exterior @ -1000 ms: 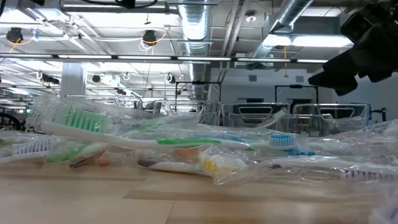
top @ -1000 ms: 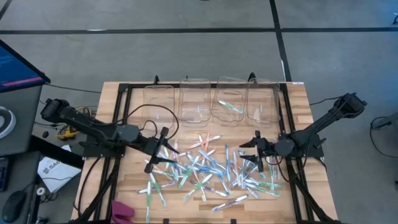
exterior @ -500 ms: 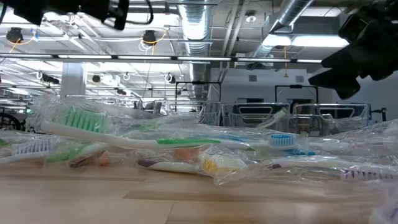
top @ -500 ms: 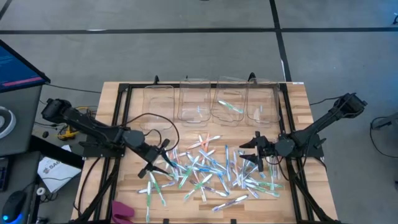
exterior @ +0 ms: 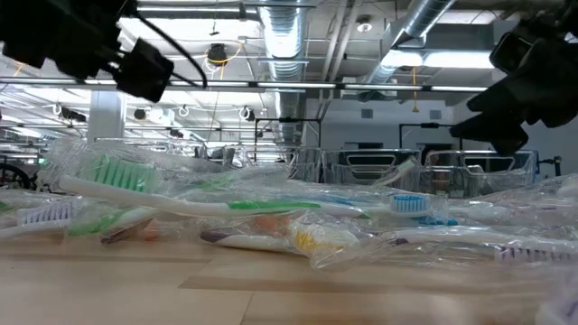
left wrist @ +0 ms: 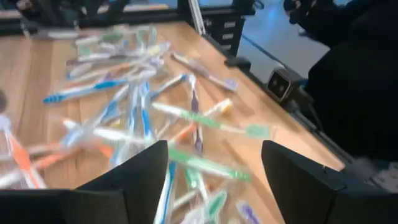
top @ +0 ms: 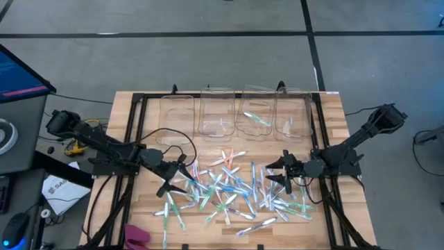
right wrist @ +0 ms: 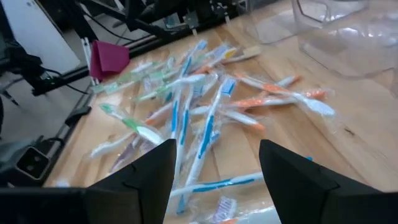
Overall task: Pick & Place Toothbrushes
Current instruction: Put the blue toothbrush into the left transparent bin
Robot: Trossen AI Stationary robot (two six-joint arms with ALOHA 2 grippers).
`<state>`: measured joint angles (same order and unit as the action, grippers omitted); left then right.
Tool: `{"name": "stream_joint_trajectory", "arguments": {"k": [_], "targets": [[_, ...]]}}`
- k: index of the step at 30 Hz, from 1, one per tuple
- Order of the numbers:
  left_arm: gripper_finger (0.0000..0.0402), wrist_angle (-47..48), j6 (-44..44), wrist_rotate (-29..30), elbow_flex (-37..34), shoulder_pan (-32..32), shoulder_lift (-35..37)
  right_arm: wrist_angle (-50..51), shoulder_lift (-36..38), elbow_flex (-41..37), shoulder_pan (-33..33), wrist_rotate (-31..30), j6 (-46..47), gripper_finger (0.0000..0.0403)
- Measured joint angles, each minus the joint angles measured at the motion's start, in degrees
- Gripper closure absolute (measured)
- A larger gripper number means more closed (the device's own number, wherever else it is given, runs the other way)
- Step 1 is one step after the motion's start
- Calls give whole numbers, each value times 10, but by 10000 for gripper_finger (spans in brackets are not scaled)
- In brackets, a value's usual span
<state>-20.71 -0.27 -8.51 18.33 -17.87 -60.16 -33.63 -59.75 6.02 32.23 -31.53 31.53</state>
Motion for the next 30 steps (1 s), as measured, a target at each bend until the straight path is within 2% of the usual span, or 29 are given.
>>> {"name": "stream_joint_trajectory", "arguments": {"k": [3,7,9,17,22,30], "targets": [[136,-2,19,17,-13,0,0,-34,-27,0,-14,0,0,178],[138,-4,43,88,-31,0,0,-80,-56,0,-34,0,0,178],[141,-3,43,106,-40,0,0,-88,-69,0,-40,0,0,178],[153,-3,43,107,-68,0,0,-94,-105,0,-42,0,22,178],[162,-3,43,108,-86,0,0,-136,-118,0,-42,0,21,178],[177,-3,43,151,-101,0,0,-137,-119,0,-41,2,20,178]]}}
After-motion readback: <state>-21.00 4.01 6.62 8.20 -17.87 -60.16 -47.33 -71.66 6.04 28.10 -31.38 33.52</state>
